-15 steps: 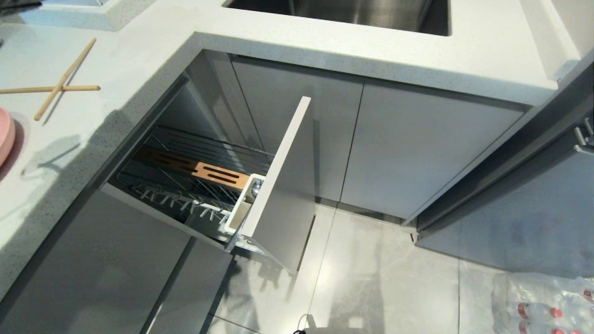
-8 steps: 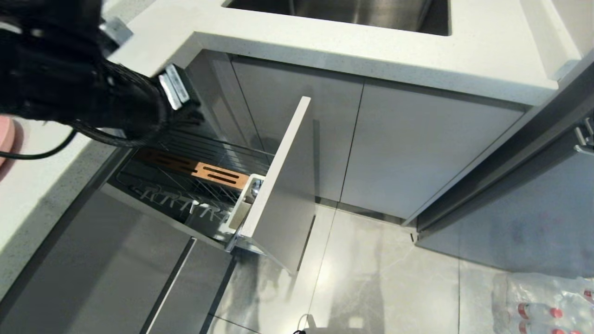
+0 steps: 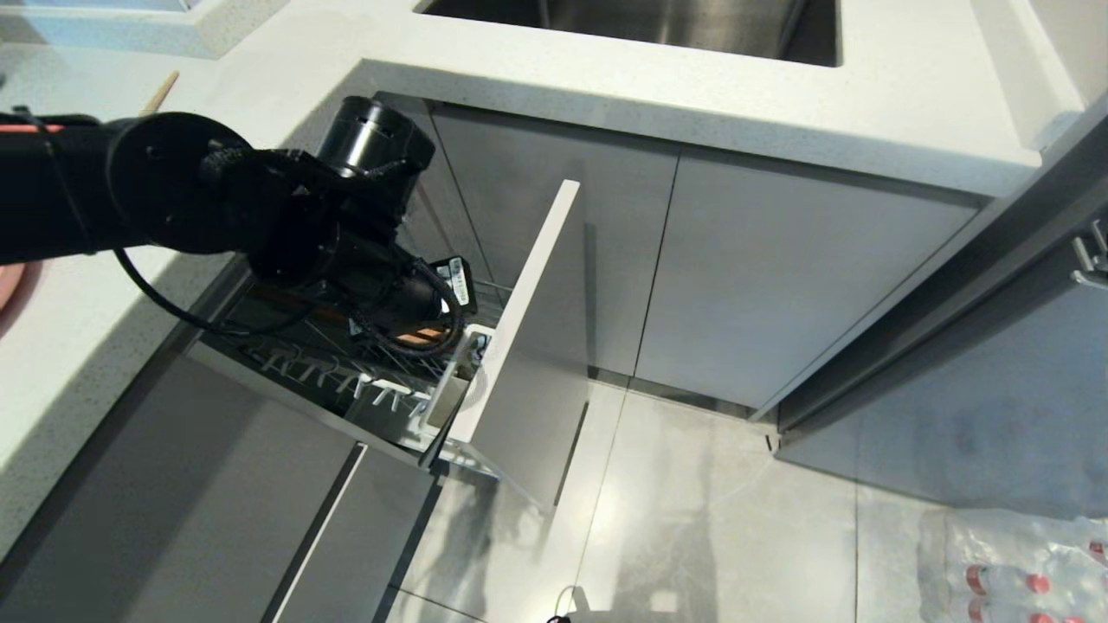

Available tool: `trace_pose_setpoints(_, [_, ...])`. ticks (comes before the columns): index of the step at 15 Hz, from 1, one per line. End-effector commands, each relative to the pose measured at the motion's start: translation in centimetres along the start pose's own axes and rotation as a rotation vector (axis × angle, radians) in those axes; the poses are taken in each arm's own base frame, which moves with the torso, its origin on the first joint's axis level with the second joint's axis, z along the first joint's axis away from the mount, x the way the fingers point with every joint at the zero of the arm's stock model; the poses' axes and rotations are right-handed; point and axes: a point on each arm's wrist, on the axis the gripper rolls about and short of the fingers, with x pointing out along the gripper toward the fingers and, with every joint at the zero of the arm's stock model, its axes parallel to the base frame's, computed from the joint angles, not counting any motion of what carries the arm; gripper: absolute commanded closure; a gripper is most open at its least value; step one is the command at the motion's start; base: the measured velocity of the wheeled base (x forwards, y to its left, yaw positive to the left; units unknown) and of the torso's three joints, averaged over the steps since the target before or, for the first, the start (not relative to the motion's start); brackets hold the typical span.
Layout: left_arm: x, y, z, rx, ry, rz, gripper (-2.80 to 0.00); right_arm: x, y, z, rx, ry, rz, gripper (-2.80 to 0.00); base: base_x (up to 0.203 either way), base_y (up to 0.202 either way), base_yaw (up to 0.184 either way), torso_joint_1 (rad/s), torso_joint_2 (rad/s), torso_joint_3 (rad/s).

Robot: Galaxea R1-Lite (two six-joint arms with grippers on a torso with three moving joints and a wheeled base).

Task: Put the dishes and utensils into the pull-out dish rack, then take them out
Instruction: Take the fork out of the cupboard

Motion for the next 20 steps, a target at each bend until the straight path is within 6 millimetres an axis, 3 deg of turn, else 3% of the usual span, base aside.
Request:
trace_pose_setpoints(1, [1.7,-0.4,-0.1,0.011,0.01,-0.006,0.0,0.0,0.0,0.0,0.001,0.001,-0.001,0.0,0.0,0.0,0.0,0.0,0.0,0.0])
trace_pose_setpoints(8, [4.7,-0.2,1.3,0.053,-0.048,-0.114,0.0,0.0,0.0,0.0,0.001,0.001,0.001,0.0,0.0,0.0,0.0,0.0,0.0,0.0])
trace_pose_setpoints(14, [4.8,-0.1,2.0,0.066,-0.043,-0.172,0.0,0.0,0.0,0.0,0.0,0.001,0.0,0.0,0.0,0.0,0.0,0.0,0.0,0.0])
trace_pose_setpoints(20, [6.5,-0.2,1.5,0.087,-0.014,-0.159,0.0,0.0,0.0,0.0,0.0,0.001,-0.001,0.0,0.0,0.0,0.0,0.0,0.0,0.0])
